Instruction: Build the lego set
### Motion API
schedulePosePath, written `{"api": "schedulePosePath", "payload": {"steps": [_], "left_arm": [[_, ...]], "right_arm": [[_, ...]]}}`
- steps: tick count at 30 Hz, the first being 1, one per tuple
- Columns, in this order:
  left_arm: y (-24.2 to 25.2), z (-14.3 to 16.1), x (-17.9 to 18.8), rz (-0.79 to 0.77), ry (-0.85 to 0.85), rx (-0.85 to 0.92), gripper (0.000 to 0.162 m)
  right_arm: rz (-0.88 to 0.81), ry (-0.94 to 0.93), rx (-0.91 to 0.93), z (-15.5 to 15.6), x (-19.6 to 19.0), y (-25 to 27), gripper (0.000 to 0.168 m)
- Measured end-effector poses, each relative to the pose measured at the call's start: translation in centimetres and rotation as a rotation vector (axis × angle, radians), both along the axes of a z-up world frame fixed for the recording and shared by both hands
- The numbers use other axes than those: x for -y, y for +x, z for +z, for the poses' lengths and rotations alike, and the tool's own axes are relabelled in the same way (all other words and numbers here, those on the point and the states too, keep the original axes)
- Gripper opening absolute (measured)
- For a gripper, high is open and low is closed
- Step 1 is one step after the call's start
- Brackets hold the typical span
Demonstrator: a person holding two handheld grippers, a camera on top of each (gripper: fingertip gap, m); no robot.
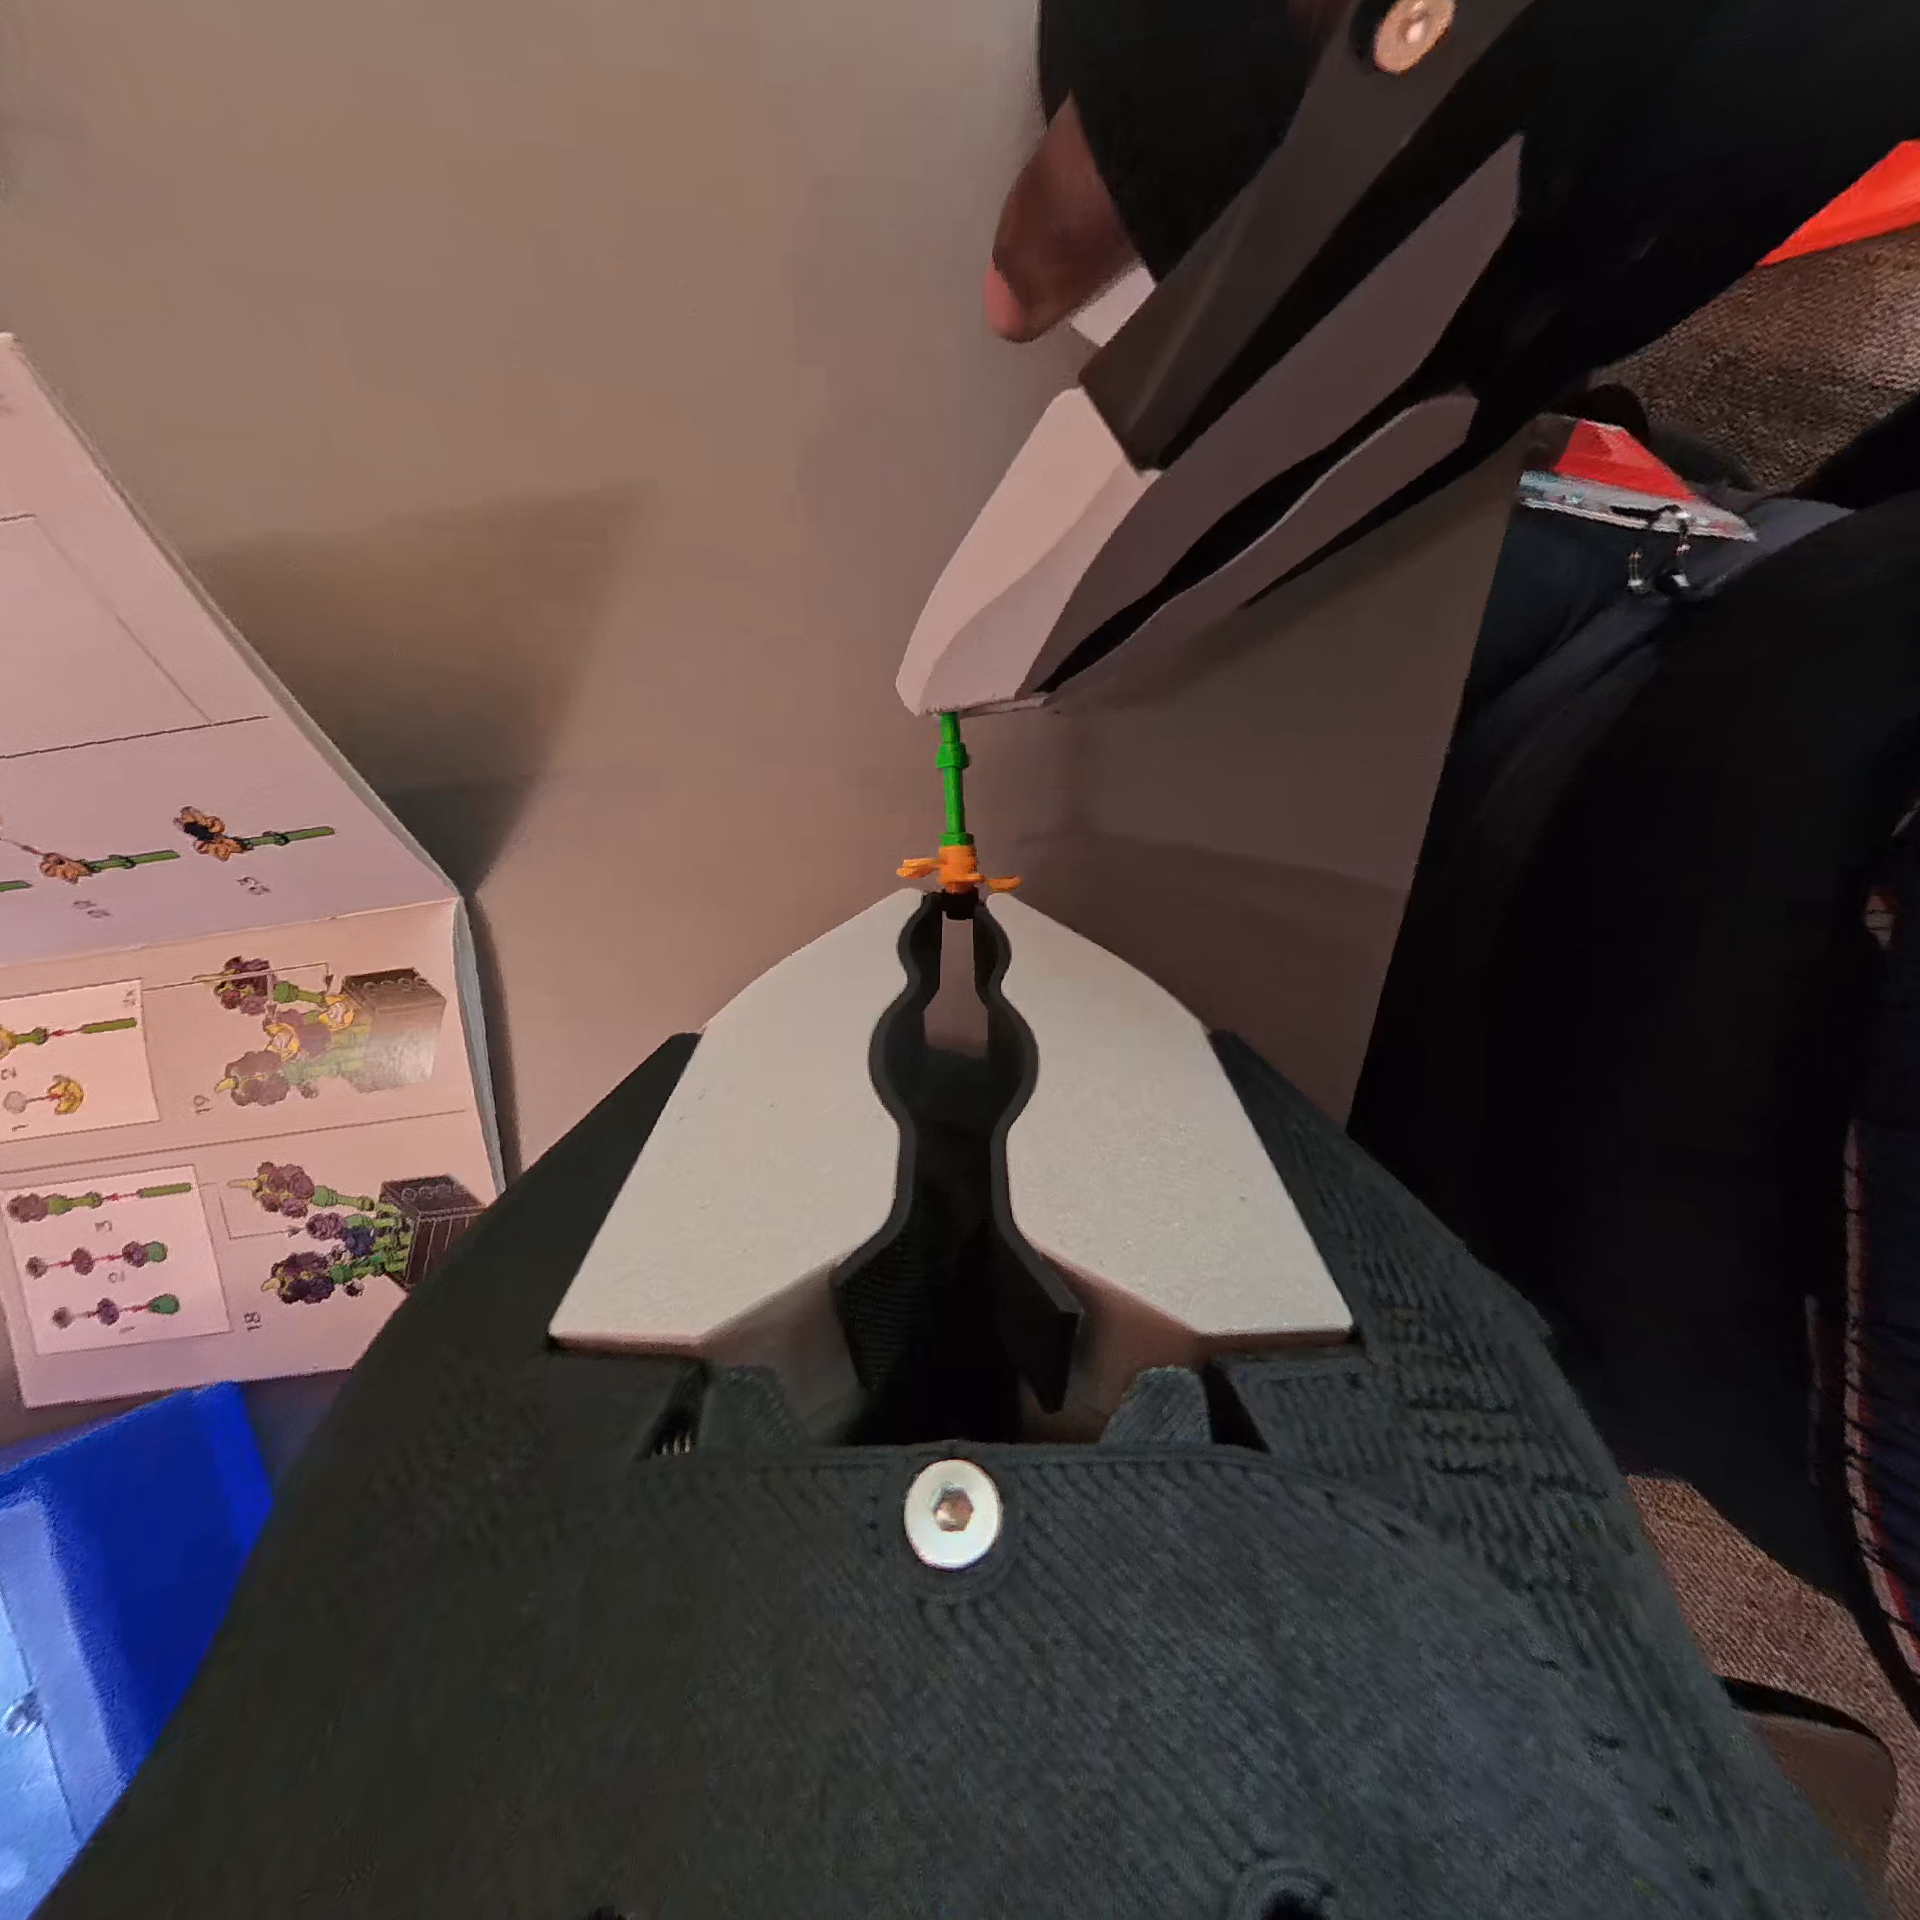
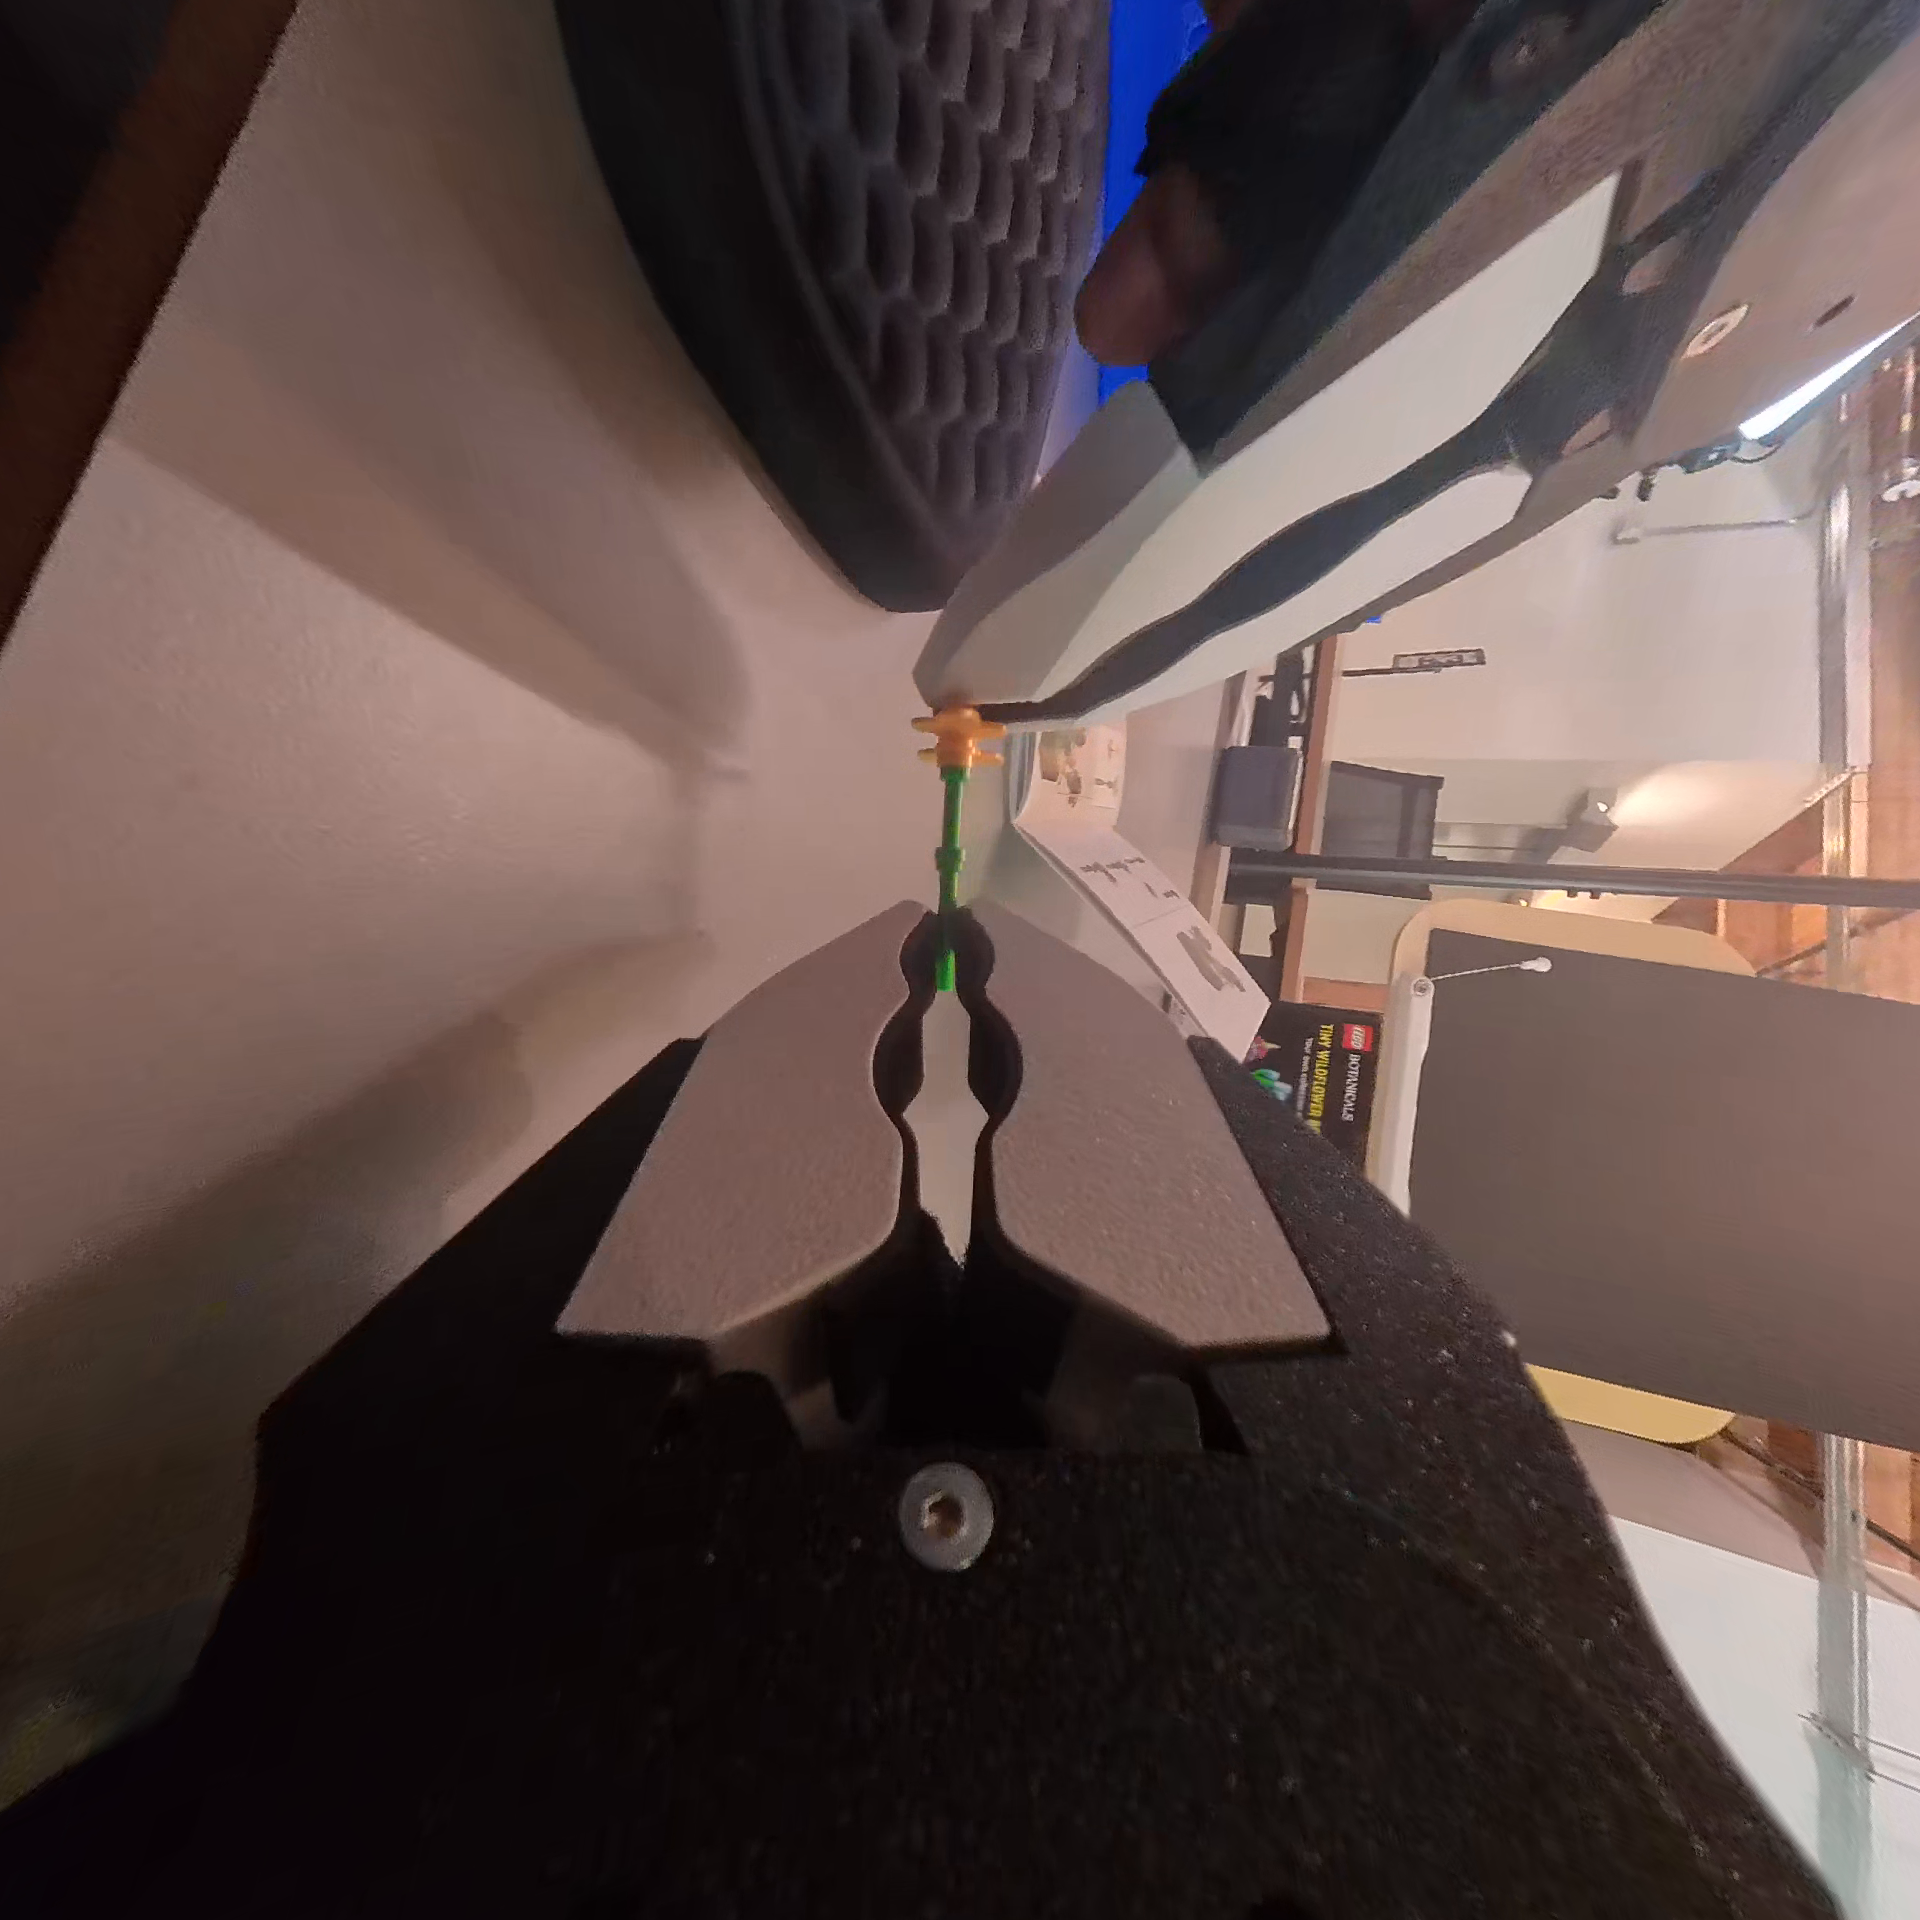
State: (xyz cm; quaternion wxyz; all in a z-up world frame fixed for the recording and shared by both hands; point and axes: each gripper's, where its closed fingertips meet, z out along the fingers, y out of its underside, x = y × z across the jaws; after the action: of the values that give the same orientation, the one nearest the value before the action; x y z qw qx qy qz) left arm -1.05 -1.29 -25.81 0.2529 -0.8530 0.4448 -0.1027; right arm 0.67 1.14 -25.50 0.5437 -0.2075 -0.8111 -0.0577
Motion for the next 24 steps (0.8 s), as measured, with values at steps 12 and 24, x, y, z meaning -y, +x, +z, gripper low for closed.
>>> {"api": "schedulePosePath", "payload": {"steps": [12, 24], "left_arm": [[0.5, -0.4, 0.1, 0.031, -0.046, 0.043, 0.006], [0.0, -0.8, -0.8, 0.066, -0.001, 0.041, 0.006]], "right_arm": [[-0.031, 0.027, 0.036, -0.7, -0.4, -0.2, 0.003], [-0.032, -0.055, 0.024, -0.6, -0.3, 0.0, 0.003]]}}
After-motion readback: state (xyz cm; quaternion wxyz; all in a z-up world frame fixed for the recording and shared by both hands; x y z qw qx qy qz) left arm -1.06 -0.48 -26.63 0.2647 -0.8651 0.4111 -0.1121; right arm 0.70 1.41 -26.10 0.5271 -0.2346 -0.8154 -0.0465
